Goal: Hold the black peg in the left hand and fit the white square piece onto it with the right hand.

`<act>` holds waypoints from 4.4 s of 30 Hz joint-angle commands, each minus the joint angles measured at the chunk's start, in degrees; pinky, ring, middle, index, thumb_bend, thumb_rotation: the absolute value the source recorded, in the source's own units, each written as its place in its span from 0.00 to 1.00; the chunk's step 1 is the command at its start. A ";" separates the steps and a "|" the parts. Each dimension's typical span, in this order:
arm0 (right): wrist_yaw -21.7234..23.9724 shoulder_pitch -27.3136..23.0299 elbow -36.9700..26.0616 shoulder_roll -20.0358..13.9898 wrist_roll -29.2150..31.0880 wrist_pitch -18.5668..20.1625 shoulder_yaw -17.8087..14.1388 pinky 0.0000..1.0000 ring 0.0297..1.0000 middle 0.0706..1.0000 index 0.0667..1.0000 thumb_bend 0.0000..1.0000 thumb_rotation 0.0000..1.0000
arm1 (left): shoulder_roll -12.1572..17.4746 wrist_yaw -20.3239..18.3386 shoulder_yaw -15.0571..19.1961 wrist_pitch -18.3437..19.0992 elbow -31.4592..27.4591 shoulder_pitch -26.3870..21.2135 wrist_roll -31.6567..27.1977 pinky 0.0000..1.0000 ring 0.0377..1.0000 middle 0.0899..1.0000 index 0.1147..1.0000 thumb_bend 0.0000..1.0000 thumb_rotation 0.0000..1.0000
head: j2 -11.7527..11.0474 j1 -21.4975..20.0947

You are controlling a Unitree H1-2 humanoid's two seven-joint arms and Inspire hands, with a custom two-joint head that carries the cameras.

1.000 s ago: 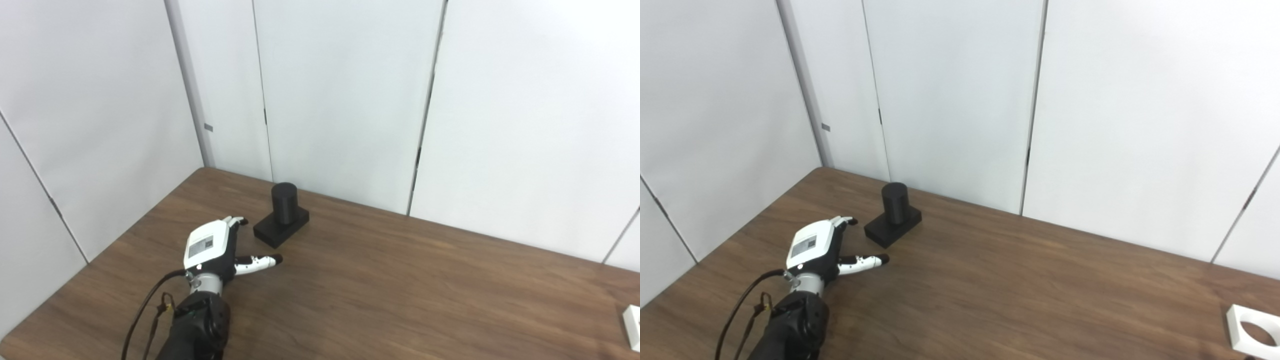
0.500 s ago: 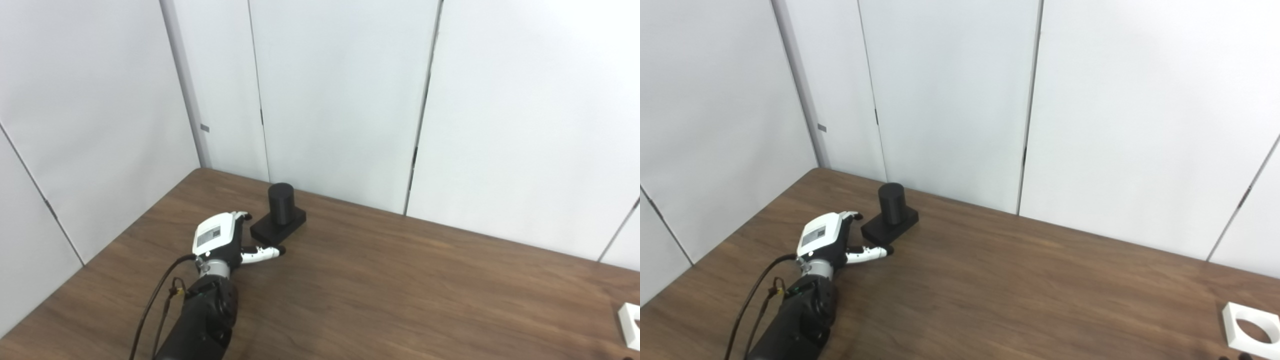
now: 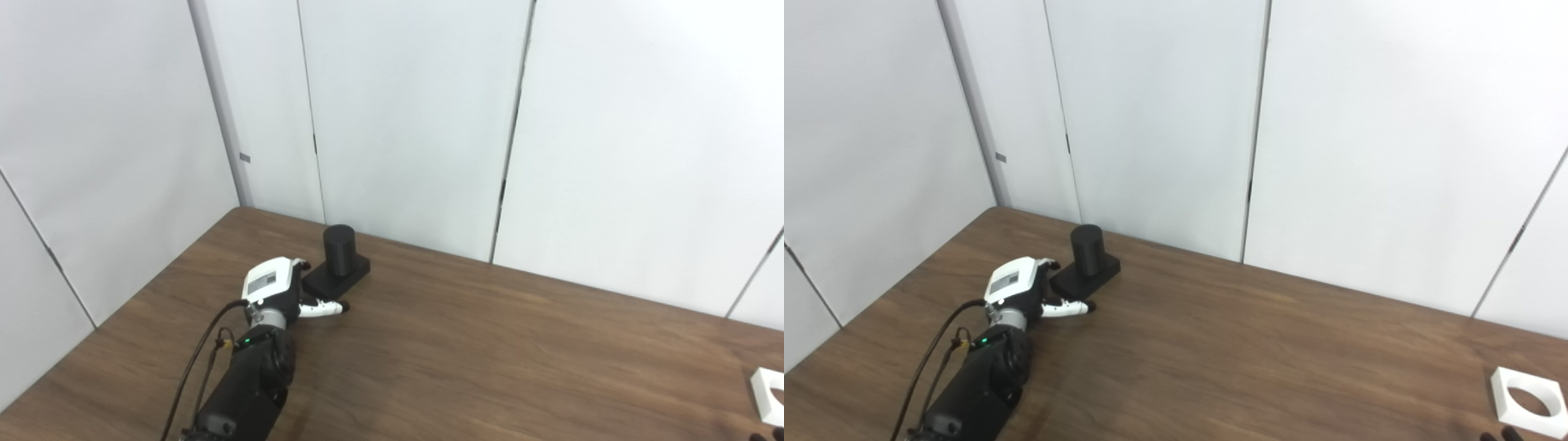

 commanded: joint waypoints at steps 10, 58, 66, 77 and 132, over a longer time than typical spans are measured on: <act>1.61 4.16 -2.25 -0.13 2.59 -1.03 1.32 1.00 1.00 1.00 1.00 0.72 1.00 | 1.44 4.33 -2.03 -1.14 3.78 -5.19 -2.56 0.85 0.90 0.89 0.80 0.98 0.55 | 0.46 -0.79; -0.40 5.30 -5.91 0.14 2.37 2.81 1.69 1.00 1.00 0.97 1.00 0.73 0.99 | 0.48 13.91 -2.72 -12.24 1.57 -1.38 -12.24 0.66 0.77 0.71 0.42 0.52 0.05 | 1.91 -2.48; -0.85 5.63 -7.12 0.76 1.68 3.29 1.97 1.00 1.00 0.98 1.00 0.73 0.98 | -1.07 10.40 -1.65 -10.69 -9.42 3.79 -13.65 0.68 0.78 0.72 0.42 0.52 0.05 | 4.16 -5.13; -3.76 5.48 -10.25 1.93 0.42 6.01 2.74 1.00 1.00 0.96 1.00 0.57 1.00 | -1.94 2.80 -2.94 -12.09 -26.85 13.24 -13.84 0.72 0.78 0.73 0.42 0.52 0.05 | 9.19 -10.11; -10.43 4.23 -19.28 3.25 -4.67 14.81 8.49 0.90 0.94 0.91 0.95 0.63 1.00 | -5.71 -13.00 -16.24 -26.63 -40.69 34.29 -9.13 0.95 0.85 0.75 0.42 0.52 0.05 | 21.89 -20.90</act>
